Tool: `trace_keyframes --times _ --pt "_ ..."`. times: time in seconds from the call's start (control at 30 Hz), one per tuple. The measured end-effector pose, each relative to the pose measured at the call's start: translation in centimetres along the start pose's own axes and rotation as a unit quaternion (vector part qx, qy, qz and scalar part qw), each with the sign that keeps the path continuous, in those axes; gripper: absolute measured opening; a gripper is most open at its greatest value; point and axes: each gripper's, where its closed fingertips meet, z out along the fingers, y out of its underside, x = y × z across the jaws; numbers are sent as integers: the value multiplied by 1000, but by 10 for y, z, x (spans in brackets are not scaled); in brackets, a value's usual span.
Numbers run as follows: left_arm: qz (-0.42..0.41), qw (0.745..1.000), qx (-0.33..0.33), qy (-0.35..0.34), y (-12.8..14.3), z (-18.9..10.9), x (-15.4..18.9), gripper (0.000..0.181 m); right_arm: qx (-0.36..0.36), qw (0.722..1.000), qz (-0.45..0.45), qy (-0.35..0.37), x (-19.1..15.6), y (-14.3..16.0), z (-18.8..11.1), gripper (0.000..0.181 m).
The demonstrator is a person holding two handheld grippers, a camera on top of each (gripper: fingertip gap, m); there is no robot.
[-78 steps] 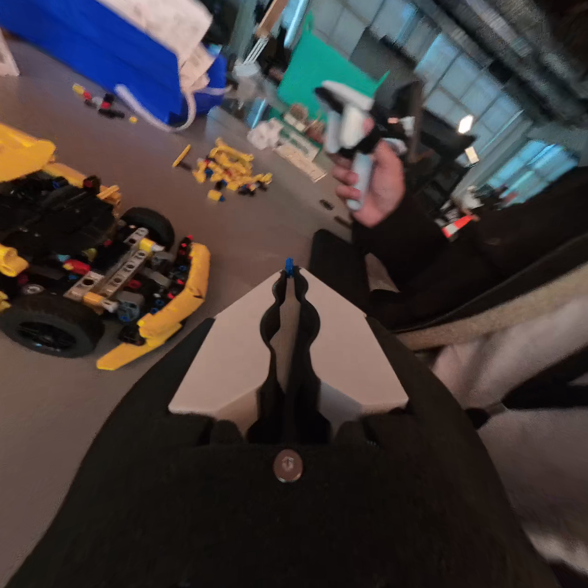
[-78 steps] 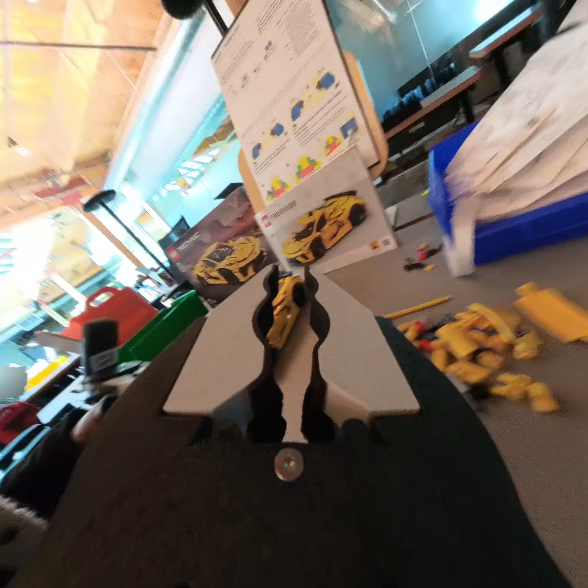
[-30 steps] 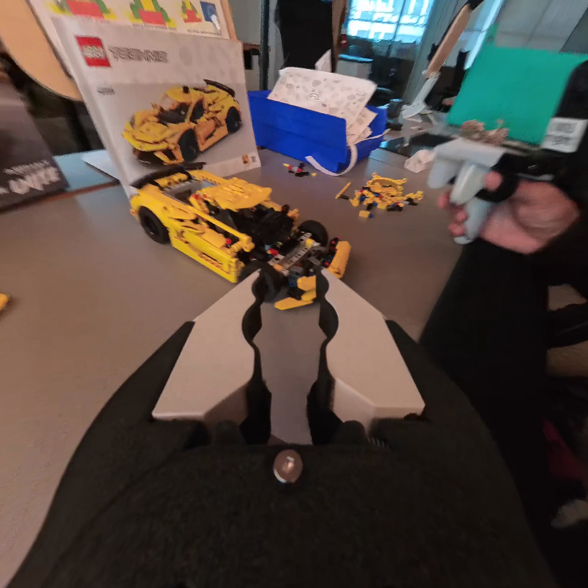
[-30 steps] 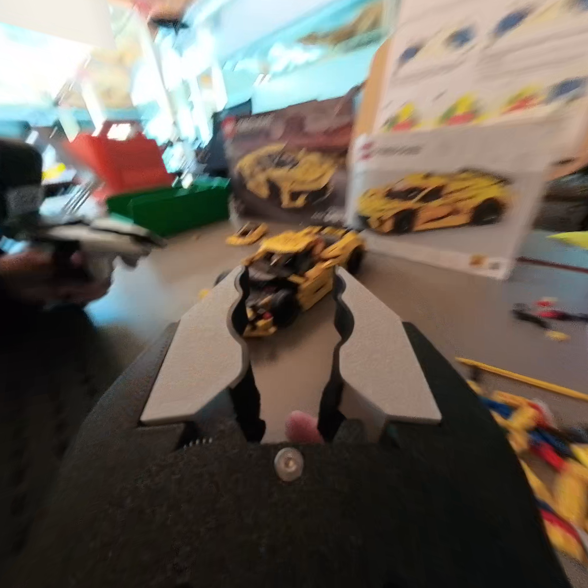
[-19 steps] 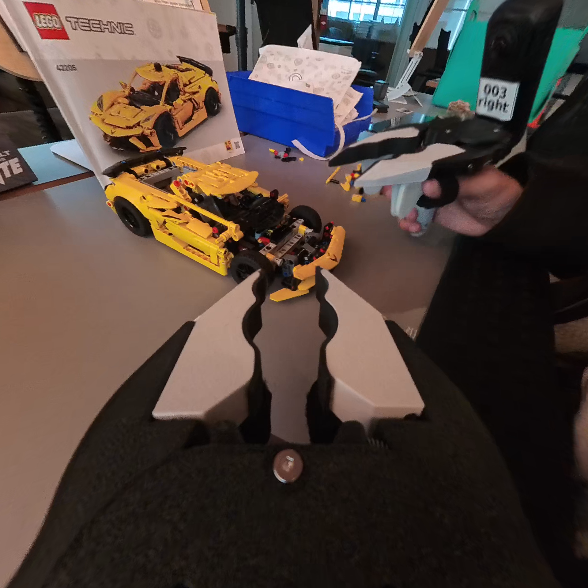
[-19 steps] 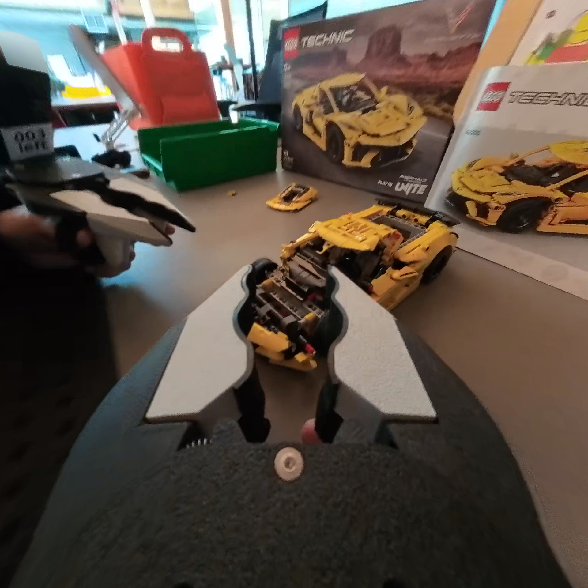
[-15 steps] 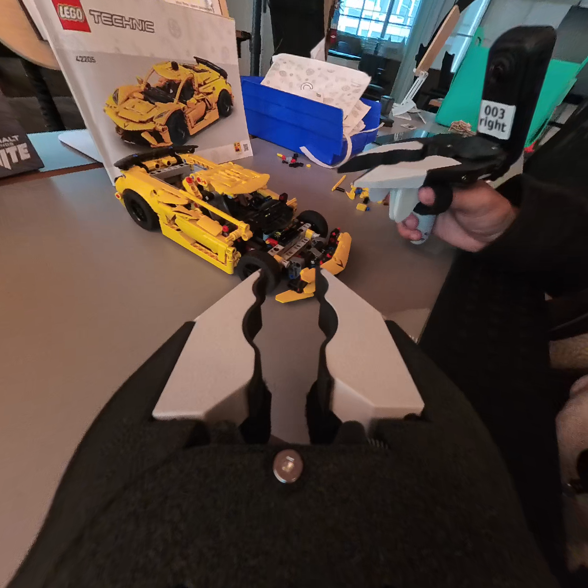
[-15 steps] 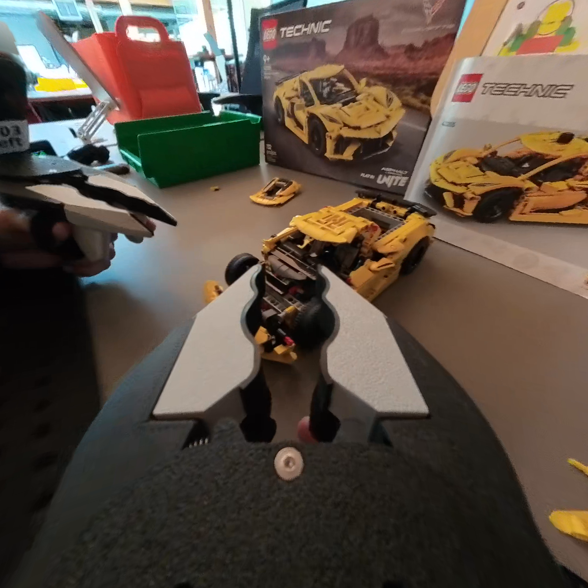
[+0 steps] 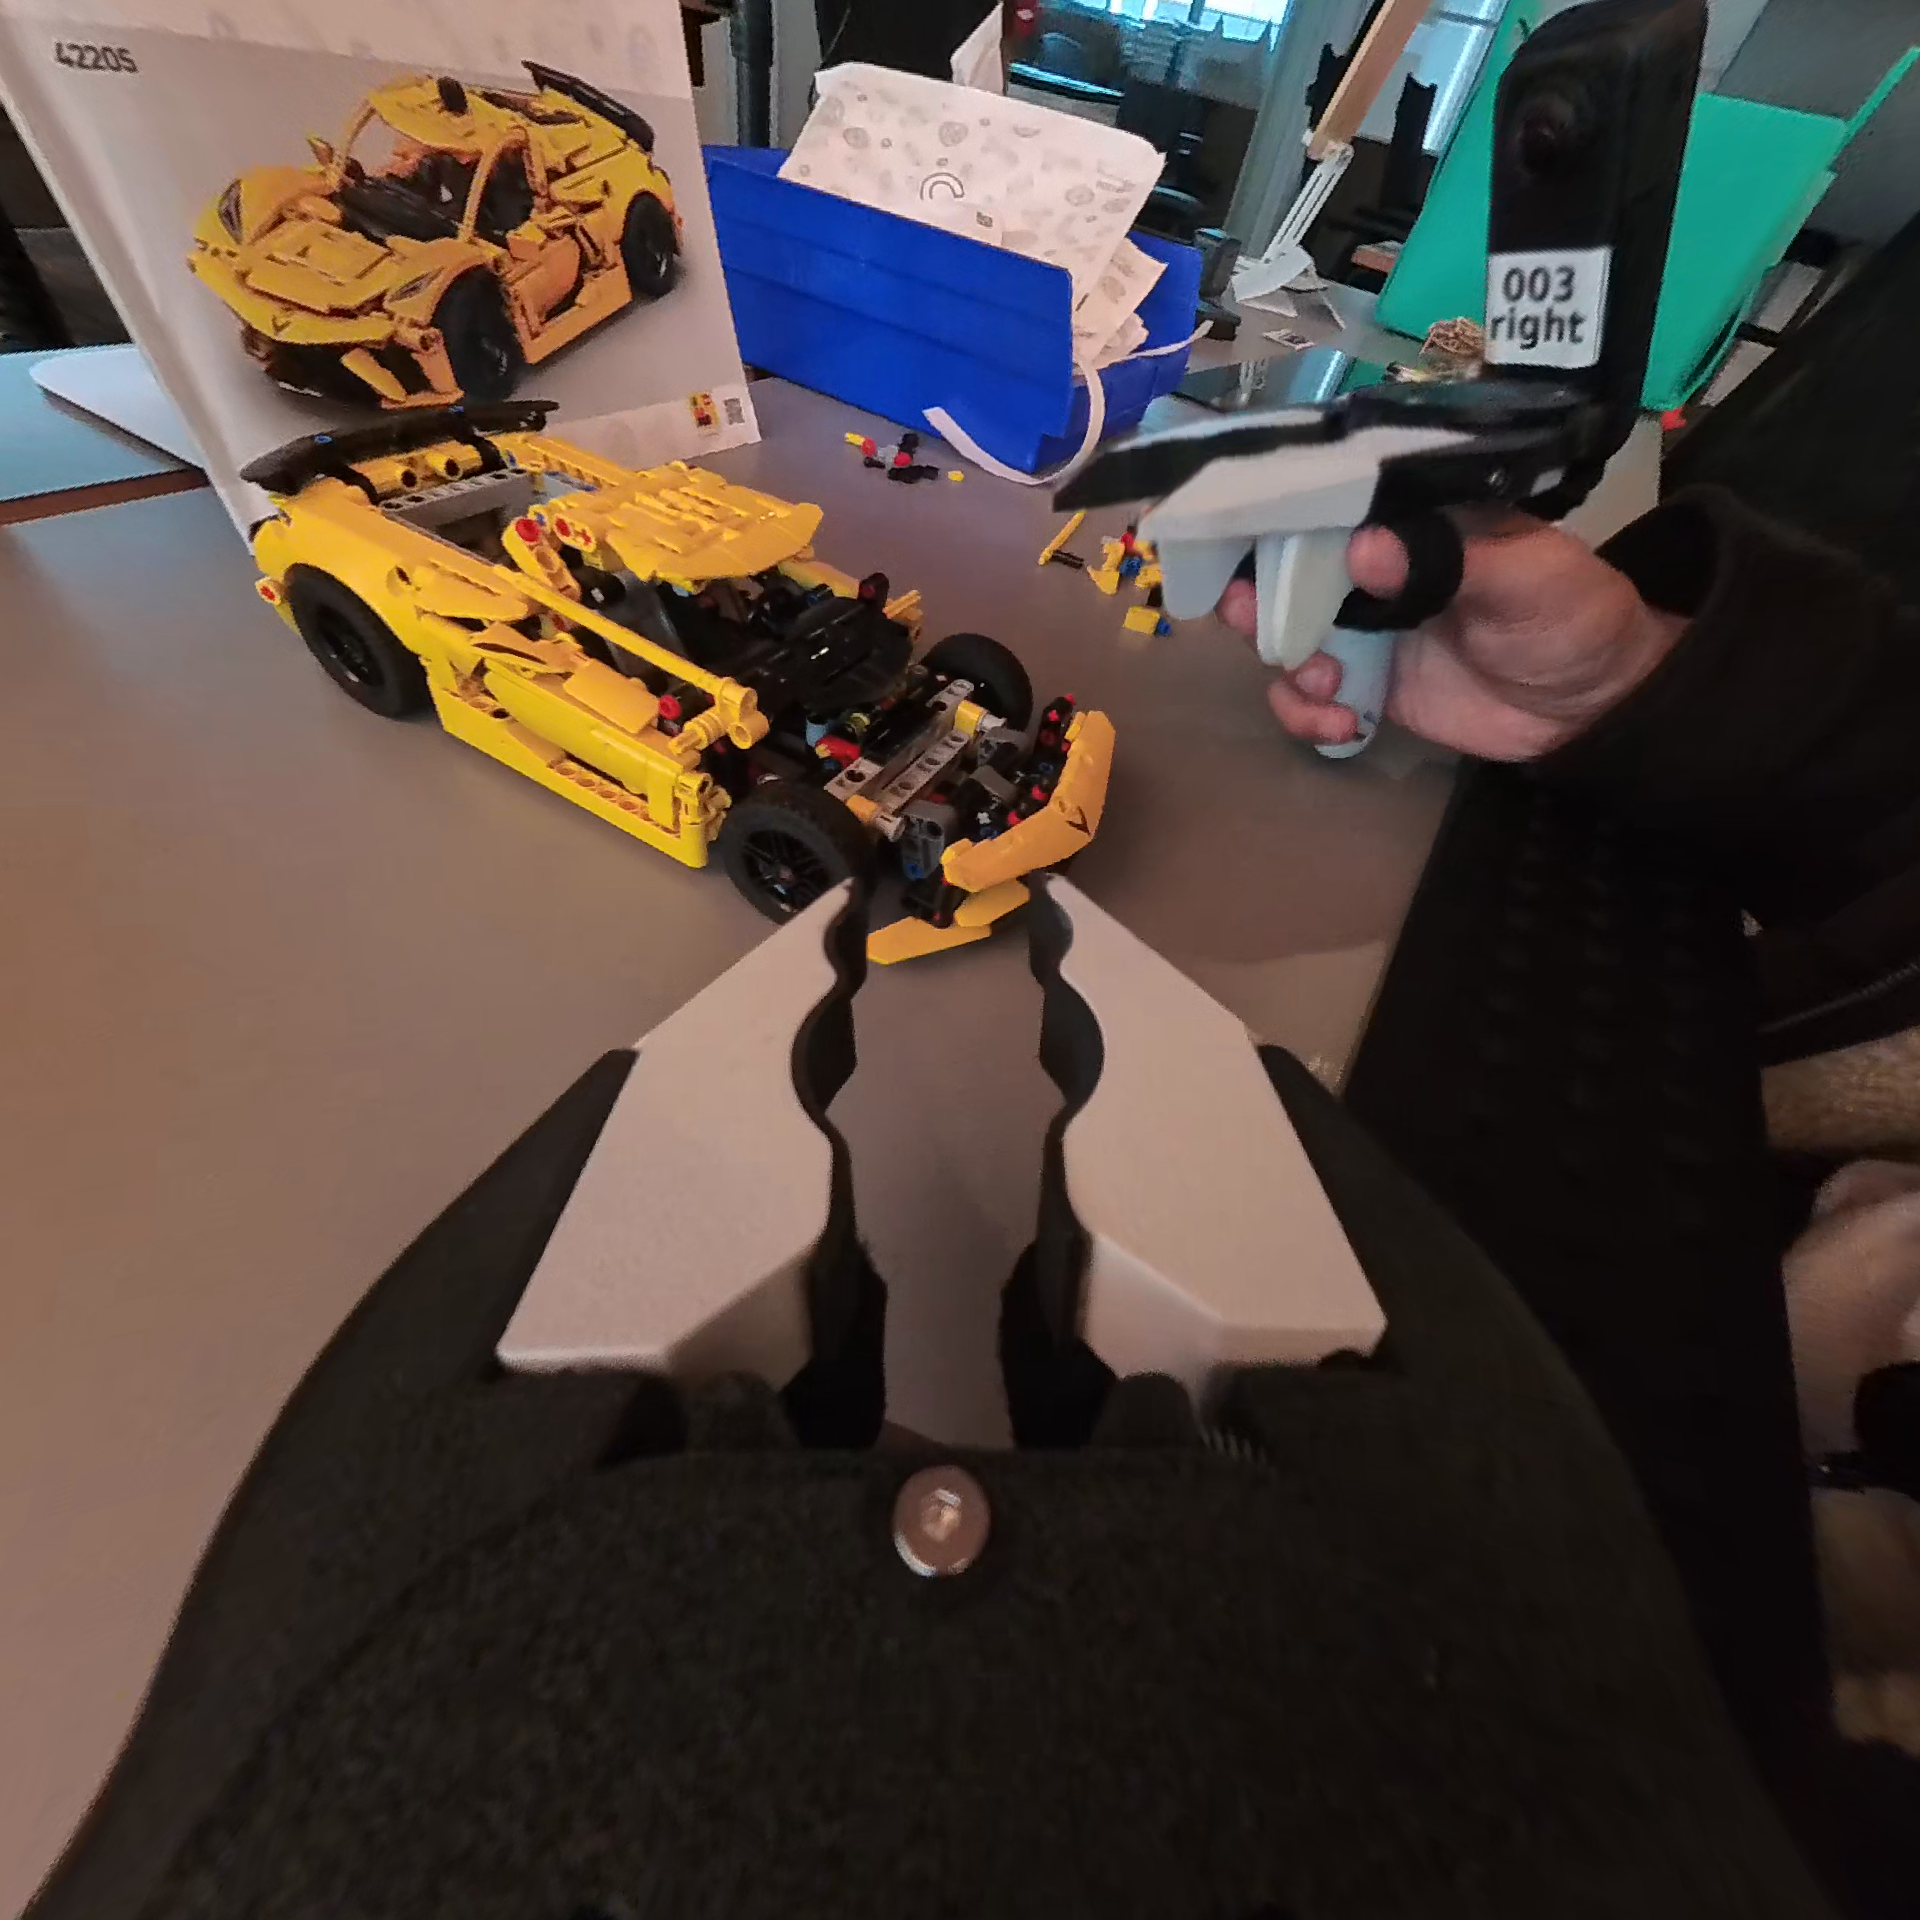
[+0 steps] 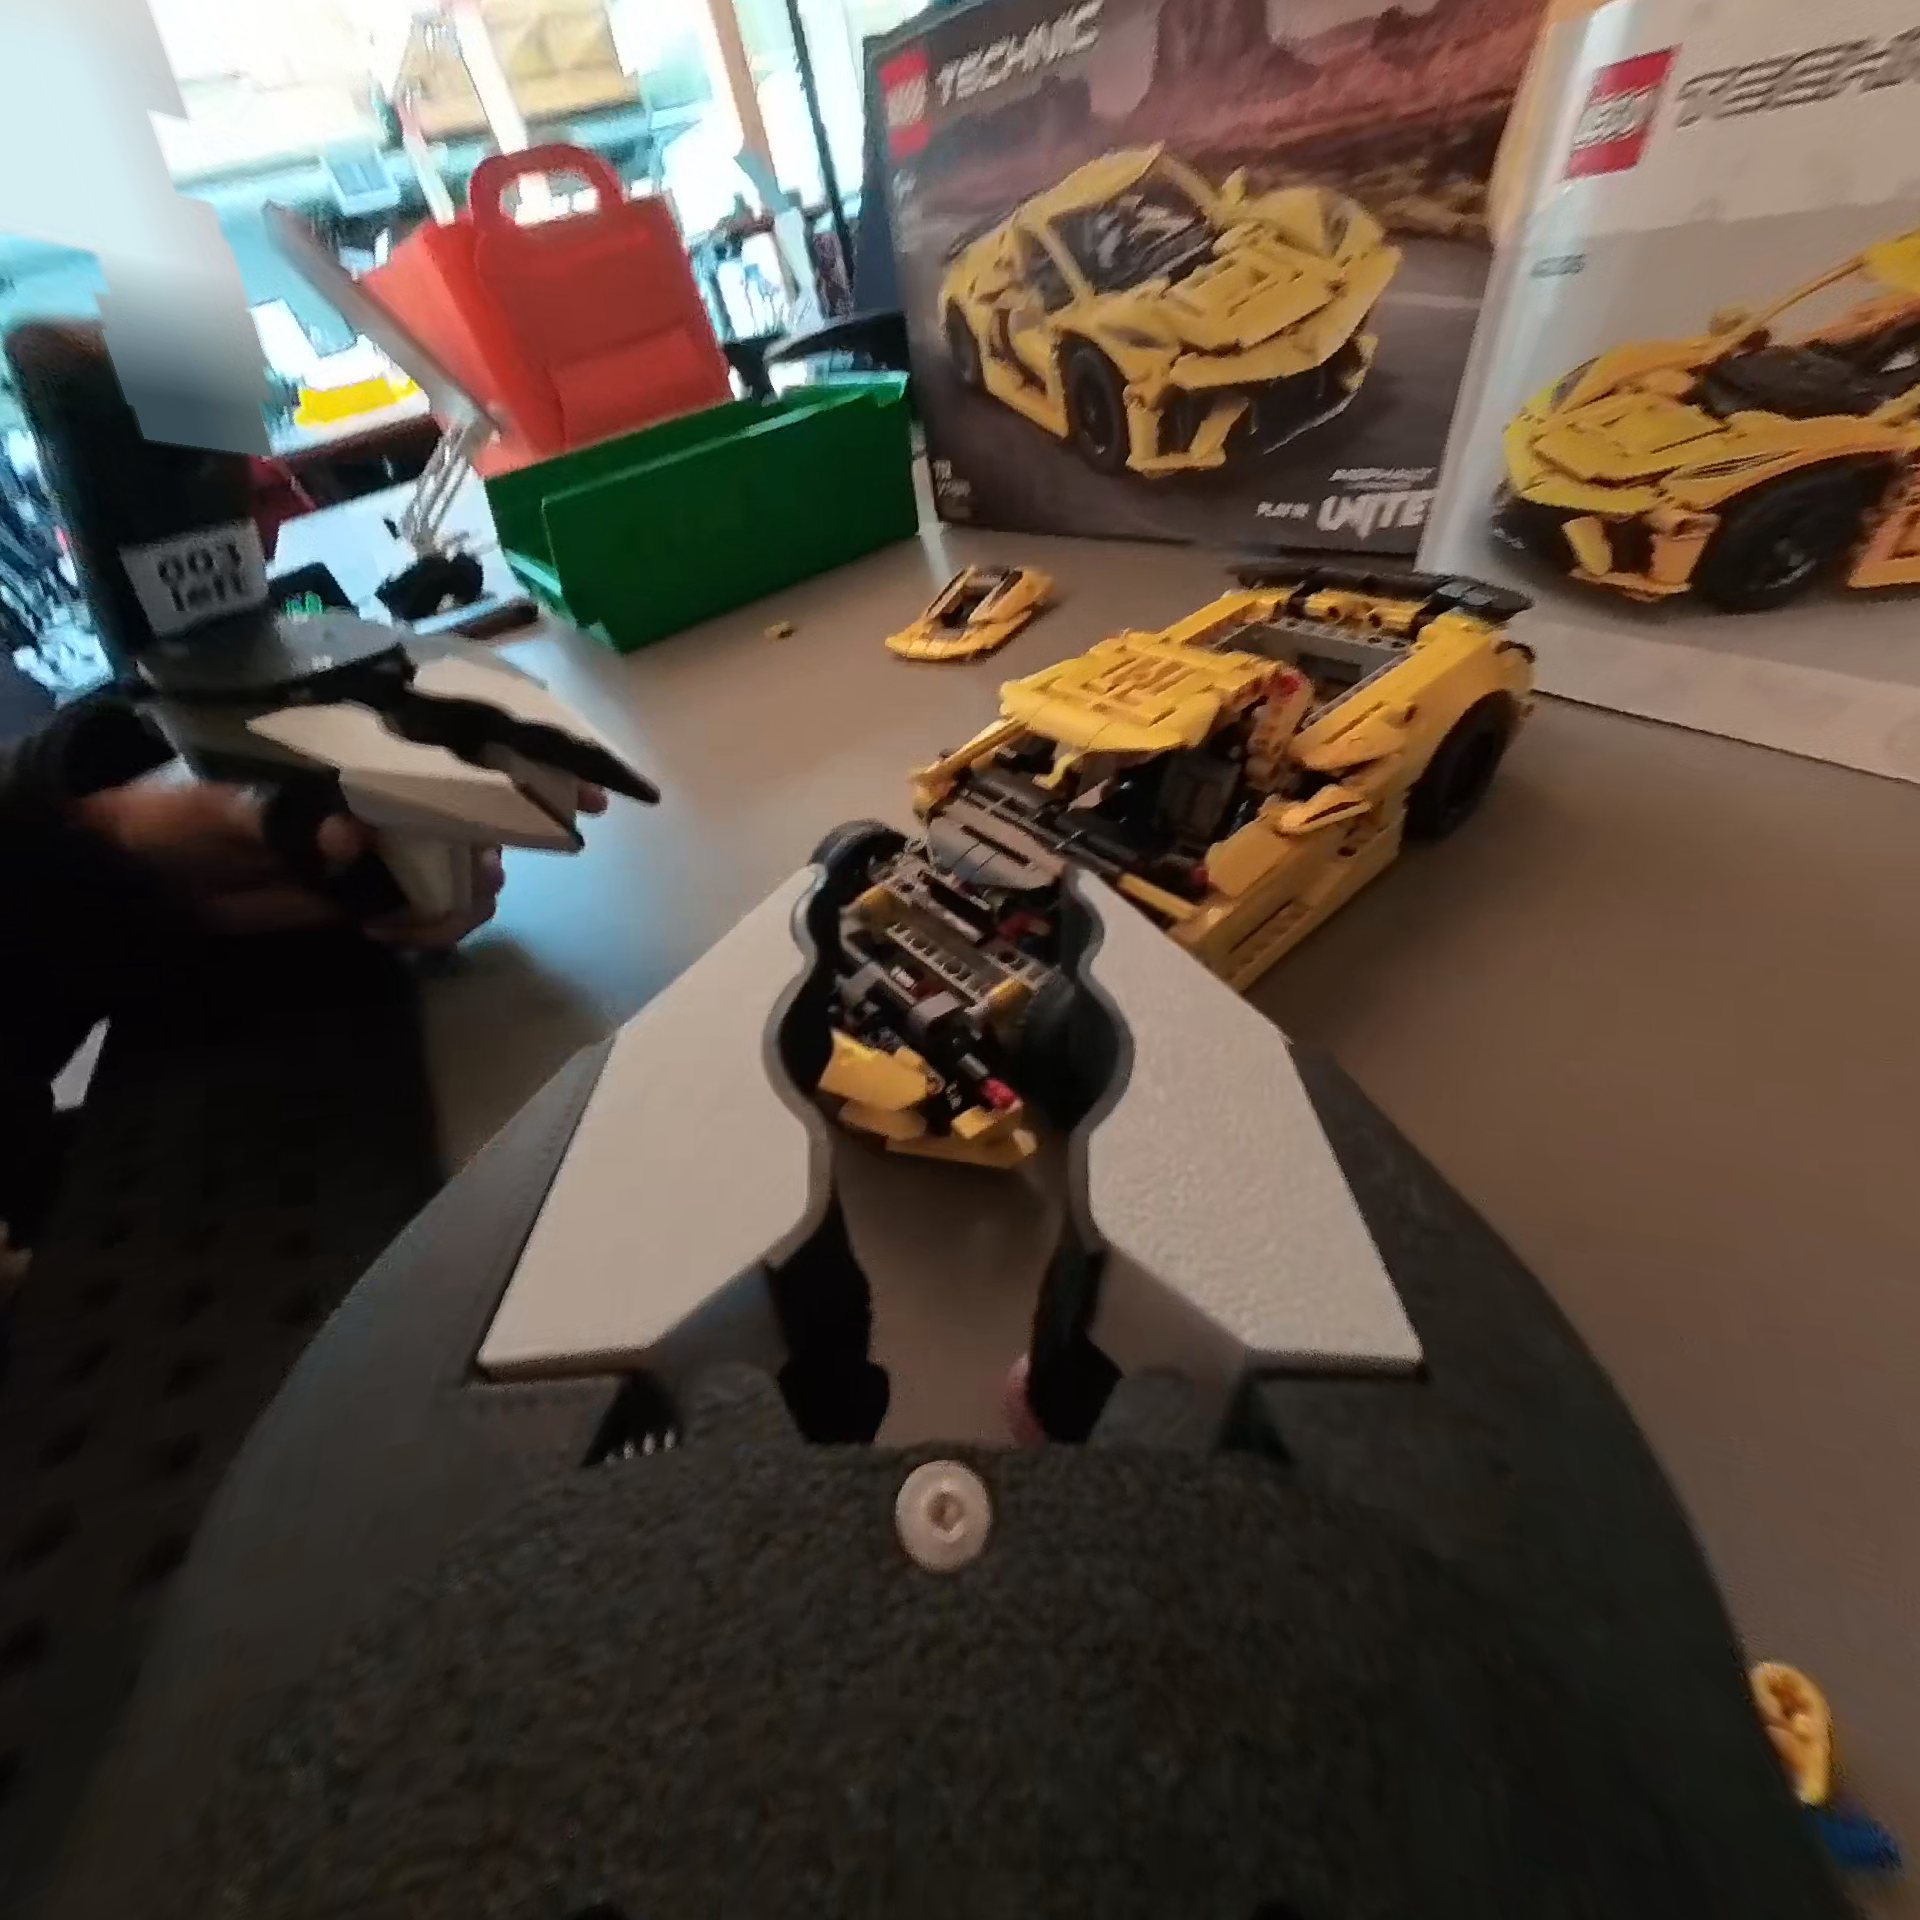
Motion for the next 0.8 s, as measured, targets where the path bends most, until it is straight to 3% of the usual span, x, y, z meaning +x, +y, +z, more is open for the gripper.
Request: trace_keyframes --times 0.17,0.3,0.47,0.6,0.8 --pt "0 1000 -1 4 0 0 1 30 -36 995 -98 -3 -18 15 5 43" --pt "5 1000 -14 12 4 3 4 30 -95 991 -90 -42 -34 34 10 54" --pt "17 999 -26 18 7 5 8 30 -127 982 -138 -5 -30 43 11 54" --pt "16 999 -27 18 7 5 8 31 -160 979 -127 12 -23 51 10 53" --pt "15 999 -32 15 8 6 7 31 -153 982 -105 45 -11 45 5 46"
